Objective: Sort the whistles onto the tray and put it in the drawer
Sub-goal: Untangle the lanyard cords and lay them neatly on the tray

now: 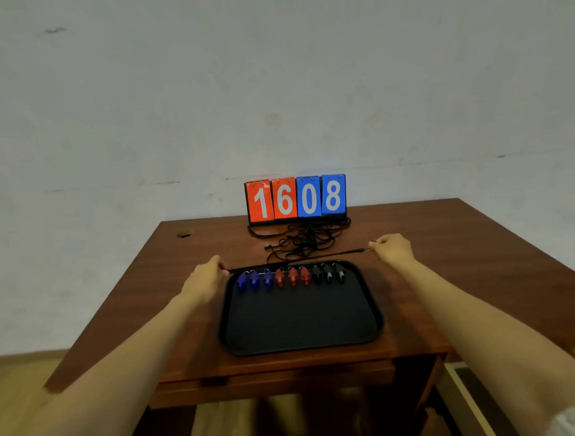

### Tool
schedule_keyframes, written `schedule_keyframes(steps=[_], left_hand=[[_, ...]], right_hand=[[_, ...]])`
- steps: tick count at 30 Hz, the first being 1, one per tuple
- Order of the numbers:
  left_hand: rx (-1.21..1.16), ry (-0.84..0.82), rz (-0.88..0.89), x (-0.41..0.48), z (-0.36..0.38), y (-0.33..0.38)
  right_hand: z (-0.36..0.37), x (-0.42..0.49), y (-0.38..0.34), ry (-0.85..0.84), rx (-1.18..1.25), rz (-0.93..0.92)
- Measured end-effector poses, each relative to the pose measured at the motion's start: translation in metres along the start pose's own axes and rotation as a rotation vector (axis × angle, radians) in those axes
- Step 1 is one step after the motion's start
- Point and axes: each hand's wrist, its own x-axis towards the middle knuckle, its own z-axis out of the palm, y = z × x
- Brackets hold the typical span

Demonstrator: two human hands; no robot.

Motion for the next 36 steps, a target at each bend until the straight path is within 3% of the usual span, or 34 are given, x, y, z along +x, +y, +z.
schedule_keyframes(steps=[9, 16, 29, 36], left_hand=[[-0.138, -0.024, -0.111, -0.033, 0.034, -0.024], [-0.290, 0.039, -0.194, -0.048, 0.061, -0.029], [0.196, 0.073, -0.054, -0.058, 0.070, -0.033], [0.353, 0.093, -0.008, -0.066, 0.080, -0.016]], right_hand=[[0.022, -0.027, 0.056, -0.010, 0.010, 0.142], [0.032, -0.046, 0.087, -0.089, -0.047, 0.088], [0.035, -0.053, 0.105, -0.093, -0.083, 0.057], [0.037, -0.053, 0.109, -0.037, -0.106, -0.121]])
